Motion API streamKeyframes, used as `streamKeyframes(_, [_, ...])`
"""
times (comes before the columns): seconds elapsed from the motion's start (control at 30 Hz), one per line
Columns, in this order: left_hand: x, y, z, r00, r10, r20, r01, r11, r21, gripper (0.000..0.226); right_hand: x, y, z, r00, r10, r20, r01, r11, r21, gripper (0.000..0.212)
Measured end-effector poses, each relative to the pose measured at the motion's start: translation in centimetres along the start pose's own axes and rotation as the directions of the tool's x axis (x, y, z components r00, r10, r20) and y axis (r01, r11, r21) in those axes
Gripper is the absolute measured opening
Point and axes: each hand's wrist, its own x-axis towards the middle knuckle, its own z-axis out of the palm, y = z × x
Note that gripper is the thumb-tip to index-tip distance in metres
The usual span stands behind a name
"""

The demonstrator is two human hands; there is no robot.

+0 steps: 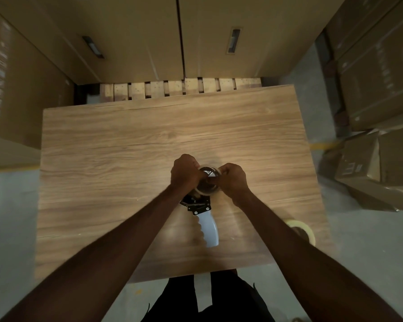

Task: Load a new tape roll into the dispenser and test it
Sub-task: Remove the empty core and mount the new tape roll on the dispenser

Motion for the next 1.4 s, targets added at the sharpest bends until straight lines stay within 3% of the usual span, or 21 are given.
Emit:
streamKeyframes(0.17, [-0.1, 2.2, -1.4, 0.998, 0.038, 0.052, -0.032, 0.993, -0.116, 0.056, -0.4, -1.6, -3.5, 0.99, -0.042, 0.133, 0.013, 0.977, 0.211, 0.03])
streamKeyframes(0.27, [0.0, 2.9, -2.5, 0.994, 0.011, 0.111, 0.02, 0.963, -0.269, 0.067, 0.7, -2.4, -6.0, 0.998, -0.005, 0.058, -0.011, 0.961, 0.275, 0.029])
streamKeyframes(0.43, [-0.6, 0.1, -3.4, 0.999, 0.025, -0.047, -0.036, 0.968, -0.25, 0.042, 4.8, -1.2, -9.2, 0.957, 0.117, -0.266, -0.044, 0.963, 0.264, 0.043])
streamKeyframes(0.6, [-2.2, -2.7, -3.1, 0.999, 0.029, -0.045, -0.035, 0.989, -0.144, 0.029, 5.6, 0.1, -12.0, 0.95, 0.112, -0.29, -0.038, 0.968, 0.25, 0.067])
streamKeyframes(0.67, [-2.8, -3.1, -2.7, 0.999, 0.042, -0.032, -0.046, 0.987, -0.154, 0.021, 3.6, 1.6, -13.5, 0.951, 0.06, -0.304, -0.007, 0.985, 0.171, 0.064])
streamKeyframes(0.77, [-3.7, -3.5, -1.9, 0.994, 0.106, -0.006, -0.106, 0.983, -0.151, 0.013, -1.4, 4.7, -15.3, 0.943, -0.113, -0.313, 0.073, 0.988, -0.138, 0.056])
streamKeyframes(0.83, [-3.9, -4.1, -1.4, 0.99, 0.138, 0.0, -0.137, 0.98, -0.144, 0.01, -5.4, 7.2, -16.2, 0.95, -0.159, -0.269, 0.084, 0.959, -0.27, 0.062])
streamKeyframes(0.9, [-4.0, -4.3, -1.3, 0.988, 0.156, -0.001, -0.155, 0.978, -0.143, 0.009, -9.3, 10.1, -16.8, 0.964, -0.167, -0.205, 0.069, 0.907, -0.414, 0.096])
streamKeyframes(1.0, [-3.9, -4.3, -1.3, 0.987, 0.163, 0.011, -0.159, 0.975, -0.154, 0.012, -12.7, 15.1, -17.1, 0.993, -0.12, -0.022, 0.072, 0.725, -0.685, 0.146])
streamKeyframes(1.07, [-3.9, -4.2, -1.3, 0.985, 0.17, 0.015, -0.167, 0.977, -0.135, 0.013, -13.7, 17.4, -16.8, 0.997, -0.075, 0.03, 0.071, 0.655, -0.752, 0.156])
streamKeyframes(1.17, [-3.9, -4.1, -1.3, 0.985, 0.171, 0.008, -0.169, 0.979, -0.116, 0.01, -13.7, 18.6, -15.9, 0.994, -0.113, 0.002, 0.071, 0.606, -0.792, 0.154])
streamKeyframes(1.4, [-4.5, -4.3, -1.2, 0.983, 0.183, -0.013, -0.183, 0.973, -0.143, 0.016, -12.5, 17.1, -15.4, 0.989, -0.148, 0.007, 0.098, 0.617, -0.781, 0.135])
